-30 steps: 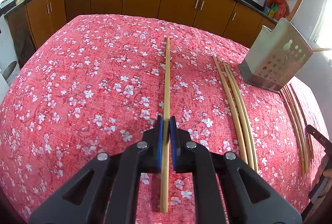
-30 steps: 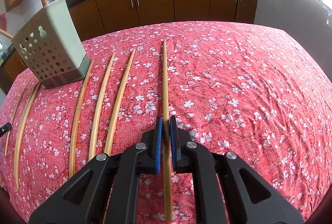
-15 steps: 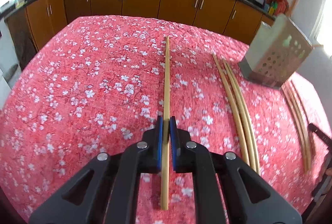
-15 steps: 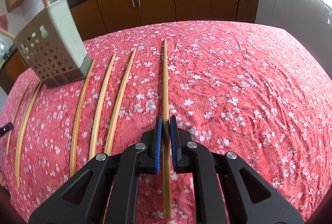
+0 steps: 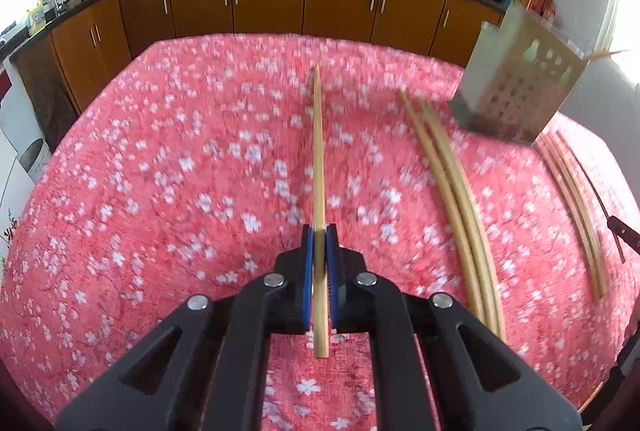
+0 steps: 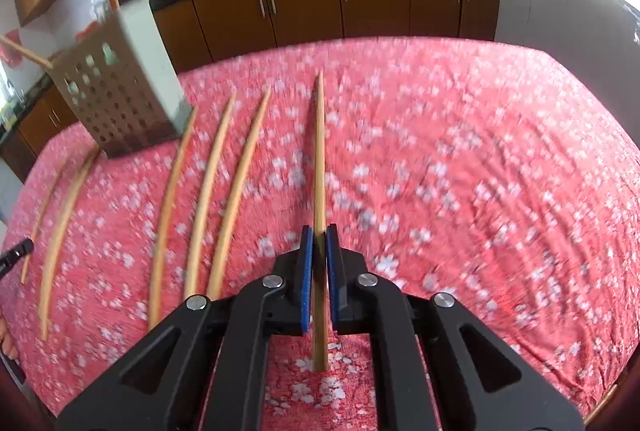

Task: Organize utensils
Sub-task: 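Raise the left tool's chopstick above the holder while the right tool carries its own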

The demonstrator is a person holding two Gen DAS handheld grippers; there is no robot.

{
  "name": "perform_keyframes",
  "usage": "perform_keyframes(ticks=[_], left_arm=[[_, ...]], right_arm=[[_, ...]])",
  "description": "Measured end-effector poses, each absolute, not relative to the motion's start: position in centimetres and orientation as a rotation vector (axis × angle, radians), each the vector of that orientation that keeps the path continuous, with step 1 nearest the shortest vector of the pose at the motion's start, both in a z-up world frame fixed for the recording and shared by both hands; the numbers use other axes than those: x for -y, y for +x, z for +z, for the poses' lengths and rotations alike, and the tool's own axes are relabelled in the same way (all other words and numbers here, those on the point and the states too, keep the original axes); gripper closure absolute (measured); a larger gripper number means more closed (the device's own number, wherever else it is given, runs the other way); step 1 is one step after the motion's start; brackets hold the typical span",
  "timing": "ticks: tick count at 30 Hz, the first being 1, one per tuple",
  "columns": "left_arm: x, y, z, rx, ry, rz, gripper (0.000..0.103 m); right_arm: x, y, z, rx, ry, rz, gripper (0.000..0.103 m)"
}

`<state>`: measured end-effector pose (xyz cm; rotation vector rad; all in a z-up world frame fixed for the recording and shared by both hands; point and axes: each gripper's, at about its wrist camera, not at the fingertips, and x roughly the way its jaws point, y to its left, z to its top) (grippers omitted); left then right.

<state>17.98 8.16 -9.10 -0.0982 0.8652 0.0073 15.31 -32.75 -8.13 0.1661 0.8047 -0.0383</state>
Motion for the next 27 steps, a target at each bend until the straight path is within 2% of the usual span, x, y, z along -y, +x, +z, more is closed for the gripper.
perform_keyframes(ticks=[11,19,27], left_arm=[[-9.2,15.8,1.0,-0.549,-0.191,-0.025,0.095],[-9.5,16.0,4.0,-0.492,-0.202,-0.035,0.096],[-7.4,15.1,9.2,-0.414,-0.149,-0.126,0.096]], right_arm=[[33.7,12.9,0.0,-0.536,0.198,-0.049,0.095],[33.4,12.8,2.3,-0.478,0.189,-0.039,0.096],[31.6,11.6,9.0,-0.358,0.186,0.091,0.096]])
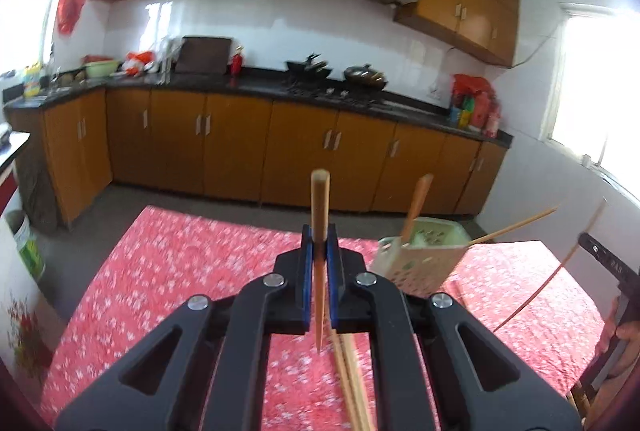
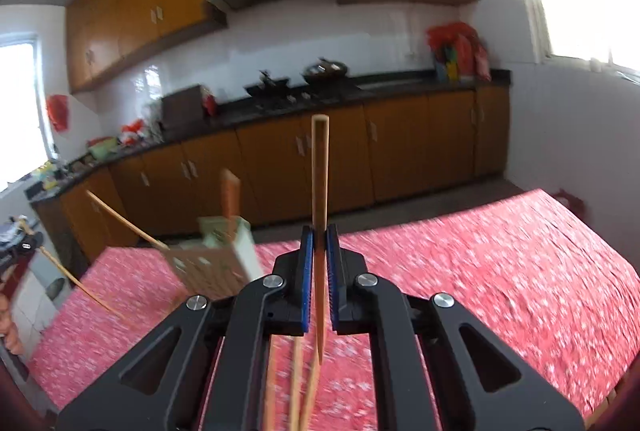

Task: Organize utensils
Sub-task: 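Raise the left tool's chopstick above the holder while the right tool carries its own, then open the left tool over the holder while the right tool releases its chopstick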

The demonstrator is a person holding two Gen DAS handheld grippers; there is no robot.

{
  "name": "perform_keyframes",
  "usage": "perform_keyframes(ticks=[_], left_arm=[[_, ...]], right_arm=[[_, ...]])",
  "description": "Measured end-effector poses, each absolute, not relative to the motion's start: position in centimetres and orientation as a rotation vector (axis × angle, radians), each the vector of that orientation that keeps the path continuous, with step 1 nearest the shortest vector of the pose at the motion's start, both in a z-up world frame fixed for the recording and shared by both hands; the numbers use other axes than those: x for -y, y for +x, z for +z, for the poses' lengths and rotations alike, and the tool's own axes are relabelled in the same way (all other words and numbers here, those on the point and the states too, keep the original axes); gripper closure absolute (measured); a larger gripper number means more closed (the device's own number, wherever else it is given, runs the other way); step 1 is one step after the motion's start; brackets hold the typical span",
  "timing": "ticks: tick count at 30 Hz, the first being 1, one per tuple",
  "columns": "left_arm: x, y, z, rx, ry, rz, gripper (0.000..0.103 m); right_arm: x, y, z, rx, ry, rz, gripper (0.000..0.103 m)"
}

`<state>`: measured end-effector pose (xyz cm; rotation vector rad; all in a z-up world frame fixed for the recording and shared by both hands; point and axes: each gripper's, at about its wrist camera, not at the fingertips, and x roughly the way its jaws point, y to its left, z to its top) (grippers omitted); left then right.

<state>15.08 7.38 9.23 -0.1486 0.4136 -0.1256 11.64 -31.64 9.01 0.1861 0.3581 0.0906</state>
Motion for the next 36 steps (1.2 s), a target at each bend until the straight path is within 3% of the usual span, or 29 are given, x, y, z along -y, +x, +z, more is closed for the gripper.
perform_keyframes(ticks=[8,16,20,31,32,36], left_arm=[[-2.4,14.8,14.5,-0.287,-0.120,-0.224,0.096],[1.1,18.2,18.5,-0.131,-0.185,-0.187,0.096],[1.9,20.5,18.0,-0.107,-0.192,-0.163,0.096],[2.2,24.7,12.4,-0.256,-0.216,-0.182,0.095],[2.2,24.7,12.3,-0.260,-0.219,-0.182,0.093],[1.5,24.1,12.5,-0.255,-0.227,-0.176,0.078]], right_arm=[[28.3,11.1,14.3,-0.201,0.193,0.219,0.096],[26.2,14.6,15.4,-0.074,0.200,0.182,0.096],[26.0,17.0,14.5,-0.078,0.215,0.149,0.096],[24.8,20.1,10.9,-0.229,0.220,0.172,0.094],[24.8,19.9,11.0,-0.234,0.223,0.175,0.092],[25.2,18.6,11.8,-0.215,0.229,0.169,0.068]])
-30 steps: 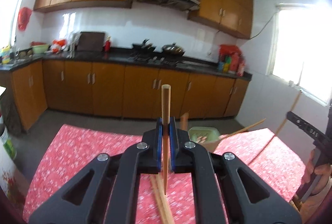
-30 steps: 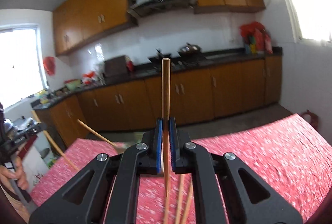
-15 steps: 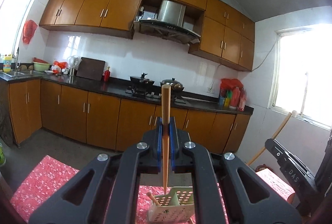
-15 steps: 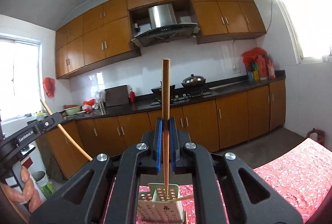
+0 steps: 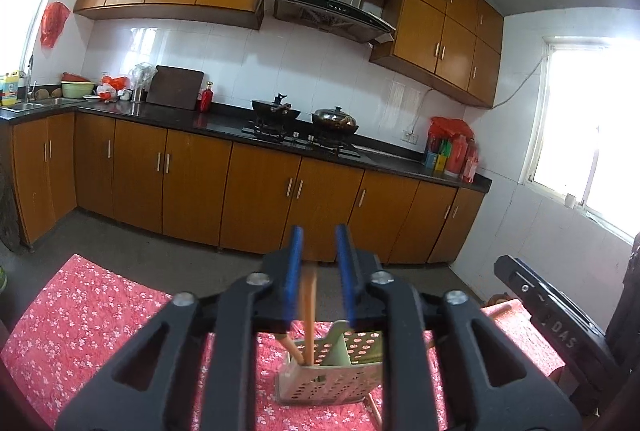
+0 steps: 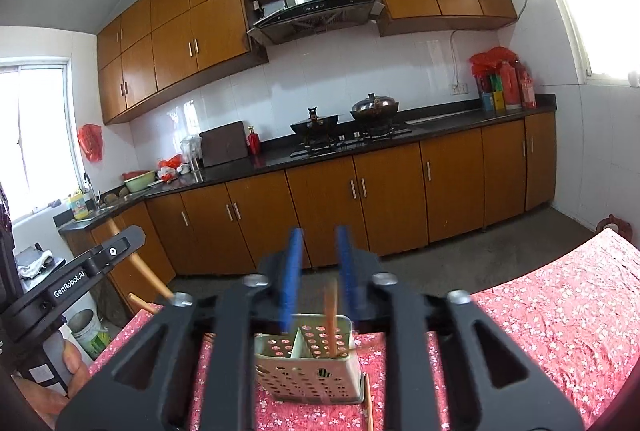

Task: Organize utensils
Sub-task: 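Open the left tool over the holder while the right tool releases its chopstick, then grasp a third bamboo chopstick with the left tool while the right tool grasps one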

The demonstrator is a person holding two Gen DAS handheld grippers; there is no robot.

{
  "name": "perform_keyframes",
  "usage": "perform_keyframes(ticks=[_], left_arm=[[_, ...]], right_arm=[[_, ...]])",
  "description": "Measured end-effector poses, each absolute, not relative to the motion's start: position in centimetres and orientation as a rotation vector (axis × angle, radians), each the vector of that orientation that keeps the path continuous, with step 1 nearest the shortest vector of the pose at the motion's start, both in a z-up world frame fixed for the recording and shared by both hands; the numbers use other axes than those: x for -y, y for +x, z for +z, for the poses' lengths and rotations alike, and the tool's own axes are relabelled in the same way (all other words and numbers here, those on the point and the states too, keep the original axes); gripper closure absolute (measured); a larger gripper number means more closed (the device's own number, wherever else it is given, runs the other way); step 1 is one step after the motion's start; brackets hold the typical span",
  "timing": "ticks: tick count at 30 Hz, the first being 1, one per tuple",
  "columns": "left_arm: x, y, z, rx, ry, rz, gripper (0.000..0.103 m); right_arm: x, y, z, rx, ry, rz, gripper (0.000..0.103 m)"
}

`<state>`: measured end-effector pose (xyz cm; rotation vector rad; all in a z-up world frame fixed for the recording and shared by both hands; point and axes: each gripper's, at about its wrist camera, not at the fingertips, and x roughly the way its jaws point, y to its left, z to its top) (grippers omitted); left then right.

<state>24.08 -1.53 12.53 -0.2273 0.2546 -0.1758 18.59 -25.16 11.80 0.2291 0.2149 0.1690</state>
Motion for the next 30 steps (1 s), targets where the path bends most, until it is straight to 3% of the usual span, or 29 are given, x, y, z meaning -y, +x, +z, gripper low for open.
perform_keyframes(ticks=[7,10,15,19,23,27,30], left_arm=[[-1.3,20.4,13.8,-0.217,-0.236,-0.137,0.076],[-3.2,18.2,13.0,-0.227,-0.224,-0.088,0.070],[-6.3,16.7,7.8,-0.352,-0.175,0.004,0.069],[-8.1,17.5,1.2,-0.560,-0.194,0.010,0.069],[-8.2,17.5,-3.6,-0.692,-0.236,-0.030,0.070],[-6.8,17.5,-5.9,-0.753,-0.223,-0.084,0.070],[-5.6,17.3,-6.8,-0.777,-0.204,-0.119,0.070]], right_arm=[[28.2,15.1,13.1,-0.173,0.222,0.112,0.068],[30.6,14.0,11.9,-0.211,0.228,0.048,0.068],[33.7,15.0,5.5,-0.428,0.217,-0.047,0.068],[33.2,16.5,-1.7,-0.681,0.203,-0.001,0.068],[30.9,16.7,-6.4,-0.828,0.187,0.087,0.076],[29.1,17.0,-8.9,-0.898,0.146,0.112,0.077],[28.7,17.2,-9.8,-0.908,0.093,0.077,0.095]])
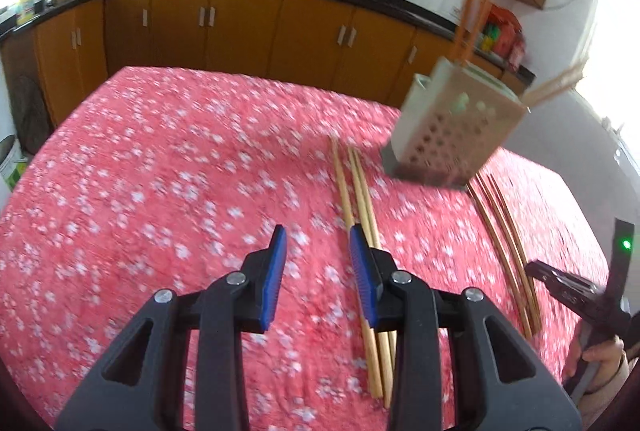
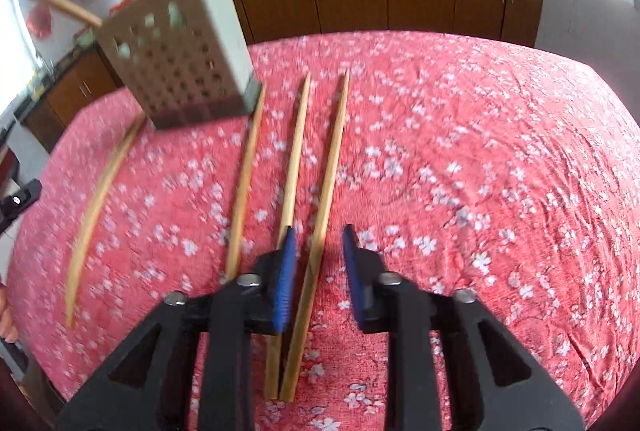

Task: Organize utensils
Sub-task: 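Grasp a third bamboo chopstick with the left tool while the right tool grasps one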

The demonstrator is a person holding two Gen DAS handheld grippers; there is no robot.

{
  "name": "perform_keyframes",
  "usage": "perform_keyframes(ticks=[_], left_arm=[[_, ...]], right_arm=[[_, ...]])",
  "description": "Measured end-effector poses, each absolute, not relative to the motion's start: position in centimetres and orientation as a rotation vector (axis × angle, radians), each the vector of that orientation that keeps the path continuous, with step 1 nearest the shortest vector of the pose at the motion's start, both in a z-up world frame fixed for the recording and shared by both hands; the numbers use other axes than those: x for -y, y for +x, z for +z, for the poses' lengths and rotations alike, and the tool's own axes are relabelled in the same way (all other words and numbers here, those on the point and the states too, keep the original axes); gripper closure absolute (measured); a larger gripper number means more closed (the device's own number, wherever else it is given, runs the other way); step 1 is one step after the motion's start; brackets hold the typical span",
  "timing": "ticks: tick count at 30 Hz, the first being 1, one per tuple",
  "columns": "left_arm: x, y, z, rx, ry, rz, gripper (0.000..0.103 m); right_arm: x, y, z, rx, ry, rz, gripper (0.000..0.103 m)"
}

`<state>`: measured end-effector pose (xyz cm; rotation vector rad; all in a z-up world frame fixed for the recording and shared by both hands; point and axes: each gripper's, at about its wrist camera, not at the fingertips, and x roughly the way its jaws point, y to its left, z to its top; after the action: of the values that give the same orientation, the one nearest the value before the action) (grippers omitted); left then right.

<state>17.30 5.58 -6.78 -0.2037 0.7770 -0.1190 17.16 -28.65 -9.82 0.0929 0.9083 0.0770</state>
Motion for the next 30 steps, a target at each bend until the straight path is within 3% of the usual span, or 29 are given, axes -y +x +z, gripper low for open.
perform_keyframes(ticks=[9,22,26,30], left_arm=[[-2.5,17.4,-9.0,-0.871,-0.129,-0.194,0.084],[-0.2,18.2,-10.6,-0.920,-0.027,-0.154,0.088],[-0.4,18.8,-10.7,-0.917,-0.014,-0.116,0.094],[-2.2,19.5,-10.6,-0.916,-0.015,-0.065,0.095]], right_arm=[[31.3,17.5,-10.0,-0.900,0.134,-0.005,0.095],[30.8,16.2,-9.7,-0.897,0.128,0.018,0.095],[29.7,16.0,-9.8,-0.898,0.119,0.047,0.095],[29.4,16.1,-9.8,-0.889,0.077,0.035,0.095]])
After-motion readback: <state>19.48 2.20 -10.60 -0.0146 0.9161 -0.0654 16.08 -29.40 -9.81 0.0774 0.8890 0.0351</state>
